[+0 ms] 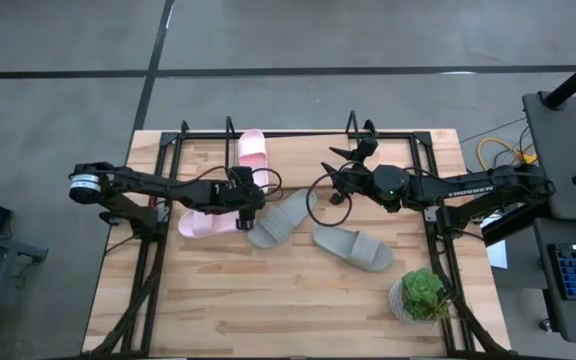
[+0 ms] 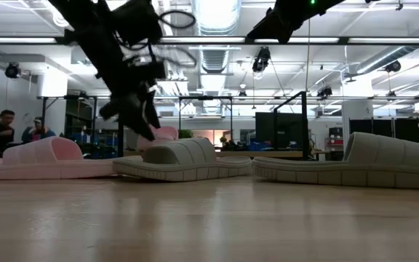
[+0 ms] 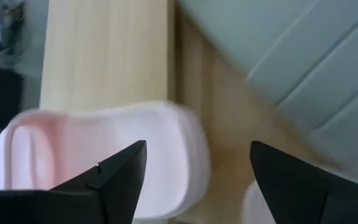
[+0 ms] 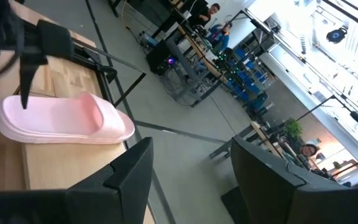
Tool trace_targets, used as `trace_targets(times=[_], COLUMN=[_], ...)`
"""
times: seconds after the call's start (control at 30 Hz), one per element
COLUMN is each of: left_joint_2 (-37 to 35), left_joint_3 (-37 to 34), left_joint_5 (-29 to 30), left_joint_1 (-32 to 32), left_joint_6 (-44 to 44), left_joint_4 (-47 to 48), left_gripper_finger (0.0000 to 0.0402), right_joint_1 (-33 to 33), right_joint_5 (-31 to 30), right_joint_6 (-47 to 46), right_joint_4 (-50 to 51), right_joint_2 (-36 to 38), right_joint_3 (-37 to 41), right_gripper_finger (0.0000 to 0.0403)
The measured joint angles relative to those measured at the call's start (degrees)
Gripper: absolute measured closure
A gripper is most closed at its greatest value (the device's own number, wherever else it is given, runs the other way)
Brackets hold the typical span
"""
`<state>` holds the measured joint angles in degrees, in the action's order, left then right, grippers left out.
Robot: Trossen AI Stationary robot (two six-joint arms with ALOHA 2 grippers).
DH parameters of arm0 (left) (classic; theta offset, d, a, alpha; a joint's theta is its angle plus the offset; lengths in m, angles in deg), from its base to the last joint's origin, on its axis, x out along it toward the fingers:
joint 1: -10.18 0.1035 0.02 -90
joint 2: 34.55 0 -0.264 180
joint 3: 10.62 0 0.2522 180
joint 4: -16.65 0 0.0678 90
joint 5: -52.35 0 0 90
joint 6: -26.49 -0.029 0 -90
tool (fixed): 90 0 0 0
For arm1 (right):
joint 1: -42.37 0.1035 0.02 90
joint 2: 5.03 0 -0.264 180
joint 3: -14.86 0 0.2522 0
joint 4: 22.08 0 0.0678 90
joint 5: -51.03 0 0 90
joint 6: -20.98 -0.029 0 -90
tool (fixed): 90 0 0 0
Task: Pick and place slides into the shelf
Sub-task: Put the right pink slides on the shelf
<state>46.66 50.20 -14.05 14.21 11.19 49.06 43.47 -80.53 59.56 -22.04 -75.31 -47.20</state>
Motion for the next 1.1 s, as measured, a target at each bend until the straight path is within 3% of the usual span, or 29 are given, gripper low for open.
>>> trace_targets(times=[0.1, 0.17, 0.3, 0.37, 0.7, 0.83, 1.1], left_joint_2=[-2.6, -4.1, -5.5, -5.1, 5.5, 9.6, 14.0], left_joint_3=[0.7, 1.1, 1.2, 1.6, 9.0, 11.4, 14.3], left_joint_5=[-3.7, -2.7, 10.8, 13.8, 14.8, 18.3, 19.0], left_joint_1=[-0.1, -0.1, 0.5, 1.5, 8.1, 10.5, 14.0], left_joint_6=[1.0, 1.1, -0.7, -3.1, -9.6, -11.8, -13.9], left_joint_4=[0.0, -0.4, -2.6, -2.9, -2.8, -1.0, 1.9], left_gripper_finger=[0.0132, 0.0132, 0.0132, 0.0132, 0.0132, 0.0132, 0.0139], right_joint_1=[0.0, 0.0, 0.0, 0.0, 0.0, 0.0, 0.0], right_joint_5=[0.0, 0.0, 0.0, 0.0, 0.0, 0.0, 0.0], right_joint_6=[0.0, 0.0, 0.0, 0.0, 0.0, 0.0, 0.0], right_joint_4=[0.0, 0.1, 0.3, 0.3, 0.4, 0.6, 1.6], right_joint_2=[0.0, 0.0, 0.0, 0.0, 0.0, 0.0, 0.0], right_joint_3=[0.0, 0.0, 0.0, 0.0, 0.0, 0.0, 0.0], right_gripper_finger=[0.0197, 0.0197, 0.0197, 0.0197, 0.0197, 0.0197, 0.0197])
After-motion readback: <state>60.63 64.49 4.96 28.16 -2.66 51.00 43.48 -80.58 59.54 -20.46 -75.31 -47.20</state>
